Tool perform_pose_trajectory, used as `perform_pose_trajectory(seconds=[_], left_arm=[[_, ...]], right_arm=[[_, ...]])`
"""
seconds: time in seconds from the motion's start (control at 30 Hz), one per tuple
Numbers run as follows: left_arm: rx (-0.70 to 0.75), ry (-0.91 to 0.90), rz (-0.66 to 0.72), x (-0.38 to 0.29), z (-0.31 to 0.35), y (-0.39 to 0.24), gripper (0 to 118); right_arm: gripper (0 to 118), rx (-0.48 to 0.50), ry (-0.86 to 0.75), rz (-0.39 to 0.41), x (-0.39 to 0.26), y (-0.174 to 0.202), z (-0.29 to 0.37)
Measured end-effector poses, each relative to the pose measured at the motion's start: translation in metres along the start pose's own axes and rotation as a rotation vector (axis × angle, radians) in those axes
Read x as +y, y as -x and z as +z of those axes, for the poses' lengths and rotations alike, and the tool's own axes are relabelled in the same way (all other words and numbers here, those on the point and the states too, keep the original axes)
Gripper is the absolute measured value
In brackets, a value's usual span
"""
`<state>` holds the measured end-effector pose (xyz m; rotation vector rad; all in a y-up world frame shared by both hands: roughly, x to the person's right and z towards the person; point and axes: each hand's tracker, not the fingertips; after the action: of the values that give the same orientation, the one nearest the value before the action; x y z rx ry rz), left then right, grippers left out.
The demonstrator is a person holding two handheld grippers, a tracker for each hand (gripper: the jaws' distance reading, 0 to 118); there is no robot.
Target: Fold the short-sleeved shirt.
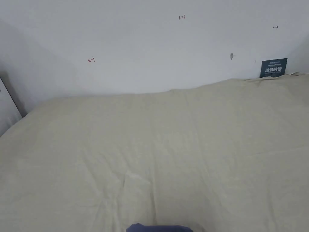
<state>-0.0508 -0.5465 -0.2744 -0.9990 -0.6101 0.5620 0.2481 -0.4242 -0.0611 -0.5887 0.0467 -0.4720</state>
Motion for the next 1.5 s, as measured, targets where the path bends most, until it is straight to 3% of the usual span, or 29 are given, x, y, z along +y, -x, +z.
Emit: perform_pose_trajectory(seconds=[0.23,0.27,0.33,0.37,0.43,0.5,0.57,0.6,0.7,0.73,0.77,0.8,0.87,0.9,0.93,1.07,1.2,1.27,1.33,1.4,1.5], left_arm=[[-0.009,0.003,0.059,0.005,0.013,-0.008,6],[-0.032,-0.017,0.104,0.006,0.026,-0.011,6],[-0.203,-0.134,0.084,0.005,0.065,-0.012,6],[-0.221,-0.166,0.07,0.005,0.086,-0.01,6],[-0.113,-0.244,0.069,0.004,0.125,0.001,6],[-0.057,-0.303,0.086,0.003,0.159,0.021,6],[-0.062,-0.315,0.119,0.0,0.183,0.041,6],[-0.059,-0.316,0.133,-0.002,0.191,0.049,6],[-0.024,-0.309,0.164,-0.007,0.199,0.07,7],[-0.029,-0.299,0.164,-0.006,0.2,0.076,8],[-0.046,-0.281,0.168,-0.006,0.199,0.081,19],[-0.054,-0.271,0.175,-0.004,0.198,0.086,36],[-0.054,-0.239,0.188,0.004,0.189,0.093,89],[-0.05,-0.217,0.174,0.008,0.182,0.095,104],[-0.053,-0.207,0.161,0.011,0.176,0.096,109],[-0.102,-0.134,0.144,0.03,0.132,0.104,107],[-0.089,-0.052,0.118,0.039,0.093,0.095,94],[-0.101,-0.03,0.038,0.041,0.09,0.081,64],[0.101,0.021,-0.08,0.037,0.081,0.064,48],[0.089,0.012,-0.163,0.035,0.082,0.057,29],[0.02,-0.026,-0.008,0.042,0.095,0.066,25]], right_arm=[[0,0.07,0.027,0.05,-0.002,0.024,-0.01],[0,0.099,0.036,0.058,-0.001,0.031,-0.018],[0,0.177,0.077,0.072,0.0,0.045,-0.04],[0,0.211,0.103,0.087,-0.001,0.055,-0.057],[0,0.282,0.155,0.107,-0.004,0.072,-0.091],[0,0.373,0.19,0.03,-0.009,0.083,-0.135],[0,0.471,0.267,-0.161,-0.013,0.084,-0.18],[0,0.475,0.284,-0.205,-0.017,0.081,-0.199],[0,0.276,0.371,-0.152,-0.034,0.061,-0.25],[0,0.281,0.41,-0.174,-0.044,0.047,-0.261],[1,0.433,0.339,-0.305,-0.051,0.03,-0.261],[1,0.485,0.308,-0.384,-0.052,0.021,-0.257],[1,0.443,0.332,-0.378,-0.054,0.019,-0.252],[1,0.437,0.328,-0.345,-0.053,0.021,-0.252],[1,0.437,0.322,-0.323,-0.053,0.022,-0.253],[1,0.45,0.335,-0.368,-0.053,0.019,-0.251],[1,0.445,0.335,-0.338,-0.052,0.022,-0.249],[1,0.445,0.34,-0.34,-0.051,0.022,-0.249],[1,0.442,0.351,-0.351,-0.048,0.022,-0.248],[1,0.412,0.365,-0.32,-0.043,0.027,-0.242],[1,0.357,0.322,-0.213,-0.033,0.035,-0.221]])
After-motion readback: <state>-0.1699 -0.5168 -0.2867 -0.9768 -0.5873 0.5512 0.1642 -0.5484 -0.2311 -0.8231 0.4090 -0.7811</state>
